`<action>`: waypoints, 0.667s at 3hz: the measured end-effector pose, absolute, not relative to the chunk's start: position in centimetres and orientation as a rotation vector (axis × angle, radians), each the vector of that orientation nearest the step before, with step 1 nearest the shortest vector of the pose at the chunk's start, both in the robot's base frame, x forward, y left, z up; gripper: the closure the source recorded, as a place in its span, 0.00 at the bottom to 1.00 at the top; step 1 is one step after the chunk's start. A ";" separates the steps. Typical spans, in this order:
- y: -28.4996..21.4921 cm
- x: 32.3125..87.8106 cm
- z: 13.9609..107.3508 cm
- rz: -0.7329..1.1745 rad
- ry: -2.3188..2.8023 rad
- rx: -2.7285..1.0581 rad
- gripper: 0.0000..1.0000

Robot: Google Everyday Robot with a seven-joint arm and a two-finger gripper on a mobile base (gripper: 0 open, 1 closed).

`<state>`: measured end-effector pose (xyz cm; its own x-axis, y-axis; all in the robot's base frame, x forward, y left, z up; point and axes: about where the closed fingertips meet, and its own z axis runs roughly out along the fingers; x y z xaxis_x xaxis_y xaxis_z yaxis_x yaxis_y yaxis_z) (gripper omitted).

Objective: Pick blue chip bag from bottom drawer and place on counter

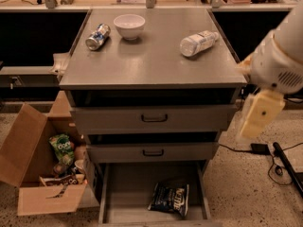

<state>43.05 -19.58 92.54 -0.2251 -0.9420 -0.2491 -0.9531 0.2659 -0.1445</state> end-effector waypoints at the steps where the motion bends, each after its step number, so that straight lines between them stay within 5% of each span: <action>1: -18.6 40.6 86.1 0.230 2.278 -1.690 0.00; 2: -17.8 37.3 78.6 0.420 2.326 -1.615 0.00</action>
Offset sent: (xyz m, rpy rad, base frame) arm -0.1111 0.0231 -0.2539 0.3448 0.3272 -0.1458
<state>37.28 -17.81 78.58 -0.3372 -0.8585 -0.3862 -0.9394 0.3338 0.0783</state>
